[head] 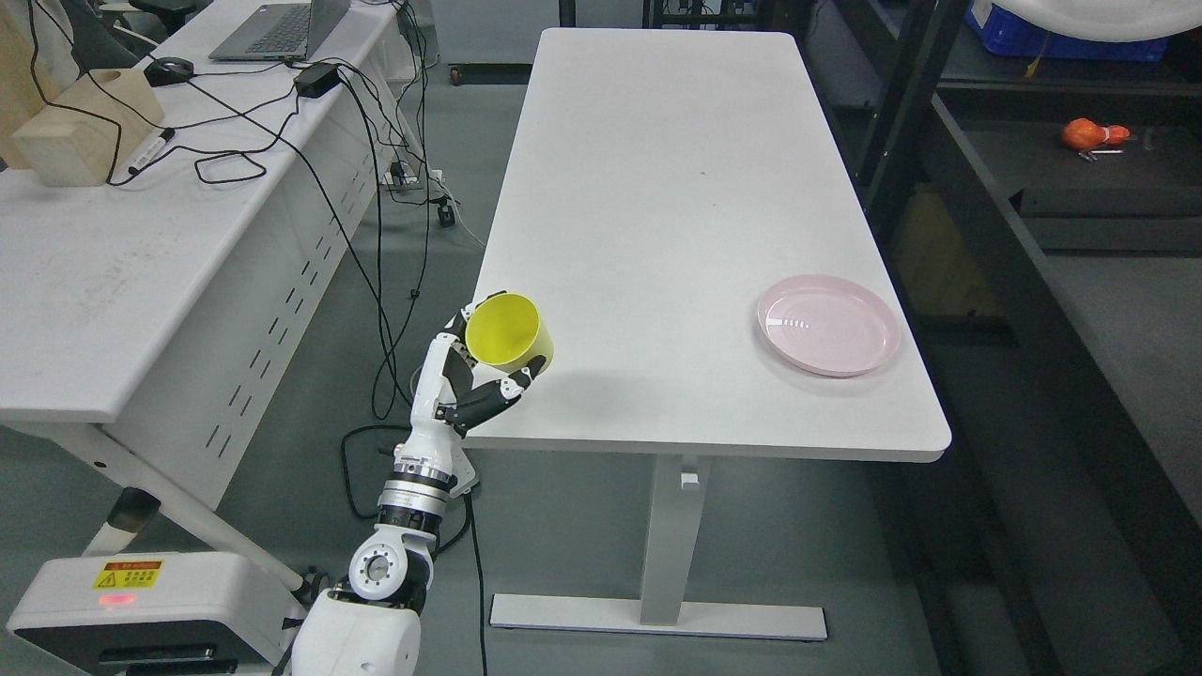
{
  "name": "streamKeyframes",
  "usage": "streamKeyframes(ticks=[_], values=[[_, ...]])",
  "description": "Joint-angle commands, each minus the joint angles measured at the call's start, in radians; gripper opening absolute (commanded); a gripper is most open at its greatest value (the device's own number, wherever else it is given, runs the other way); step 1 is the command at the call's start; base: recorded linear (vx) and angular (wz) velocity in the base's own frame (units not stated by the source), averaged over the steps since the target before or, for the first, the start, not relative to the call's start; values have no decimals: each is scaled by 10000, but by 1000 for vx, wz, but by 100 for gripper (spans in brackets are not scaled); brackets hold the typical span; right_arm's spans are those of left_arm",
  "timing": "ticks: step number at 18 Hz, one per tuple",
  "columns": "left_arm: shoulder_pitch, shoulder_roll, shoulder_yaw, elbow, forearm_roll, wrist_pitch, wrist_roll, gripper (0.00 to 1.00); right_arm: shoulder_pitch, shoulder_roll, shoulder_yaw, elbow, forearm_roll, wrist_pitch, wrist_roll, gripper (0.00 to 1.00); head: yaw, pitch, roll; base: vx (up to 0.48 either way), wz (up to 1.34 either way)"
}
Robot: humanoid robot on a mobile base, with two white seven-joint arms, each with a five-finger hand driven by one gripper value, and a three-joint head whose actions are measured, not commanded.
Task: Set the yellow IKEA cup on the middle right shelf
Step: 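Lift the yellow cup off the table with the left hand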
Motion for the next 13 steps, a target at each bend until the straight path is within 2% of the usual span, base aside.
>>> streamKeyframes(ticks=[1, 7, 13], values=[[522, 175, 353, -2027, 2, -28, 16, 0, 137, -175, 169, 0, -245, 8, -6, 99, 0, 0, 0, -150, -49], [369, 175, 246, -2150, 2, 18, 47, 0, 137, -175, 169, 0, -245, 8, -6, 99, 0, 0, 0, -141, -48], [-76, 175, -76, -2165, 2, 64, 47, 0, 137, -175, 169, 0, -245, 8, -6, 99, 0, 0, 0, -159, 218]])
